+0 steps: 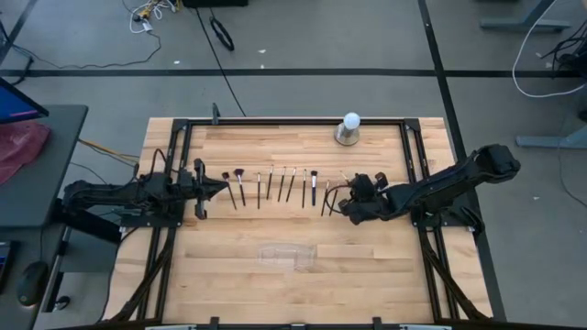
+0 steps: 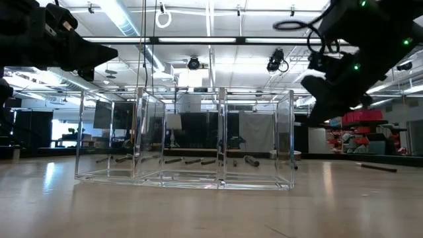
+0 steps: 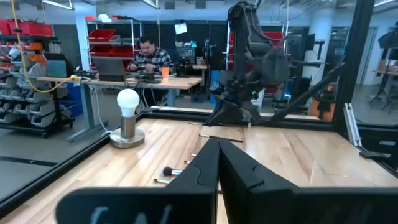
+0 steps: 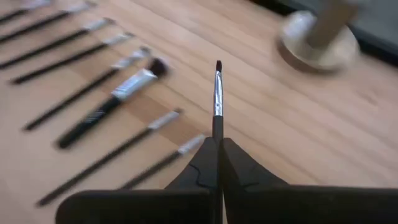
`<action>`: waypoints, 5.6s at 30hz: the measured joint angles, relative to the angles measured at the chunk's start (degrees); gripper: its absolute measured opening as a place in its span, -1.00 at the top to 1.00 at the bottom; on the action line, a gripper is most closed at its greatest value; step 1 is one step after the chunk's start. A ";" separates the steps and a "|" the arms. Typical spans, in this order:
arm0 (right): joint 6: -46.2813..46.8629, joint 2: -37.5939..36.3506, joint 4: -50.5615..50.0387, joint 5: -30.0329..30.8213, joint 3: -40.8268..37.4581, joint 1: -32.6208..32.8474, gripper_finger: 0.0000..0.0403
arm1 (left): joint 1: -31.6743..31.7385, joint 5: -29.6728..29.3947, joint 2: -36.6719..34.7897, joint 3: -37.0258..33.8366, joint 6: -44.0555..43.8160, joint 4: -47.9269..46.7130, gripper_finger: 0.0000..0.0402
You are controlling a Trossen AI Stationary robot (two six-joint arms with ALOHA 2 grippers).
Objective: Put items in baskets/containers
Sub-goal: Put the black eyeshadow brush into the transparent organizer
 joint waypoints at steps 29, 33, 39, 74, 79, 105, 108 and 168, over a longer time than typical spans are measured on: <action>-53.35 3.94 80.12 -22.93 -9.06 2.59 1.00 | -0.26 1.44 37.82 -0.42 -7.30 41.43 0.95; -54.19 8.14 80.17 -22.98 -5.98 2.39 1.00 | -0.26 -5.74 49.64 2.10 -6.10 45.59 0.95; -55.89 14.23 84.09 -23.00 -3.04 1.42 1.00 | -0.18 -4.27 62.04 10.36 -1.72 45.60 0.95; -56.82 21.51 98.35 -30.90 -3.10 -0.12 0.98 | -2.54 19.22 86.12 30.60 10.62 59.63 0.83; -56.74 21.51 97.83 -30.88 -3.17 -0.12 0.97 | -2.56 19.69 86.05 30.60 10.50 58.72 0.94; -51.70 4.82 59.06 -23.69 -3.15 2.06 0.17 | -21.41 6.24 65.29 53.51 -13.50 -22.55 0.94; -52.76 5.91 60.23 -23.74 -3.17 2.09 0.17 | -22.71 0.84 65.29 51.01 -18.05 -22.57 0.94; 12.78 -11.42 -15.30 -31.85 -3.08 0.34 0.17 | -11.76 -16.64 63.73 37.17 -19.47 -31.54 0.08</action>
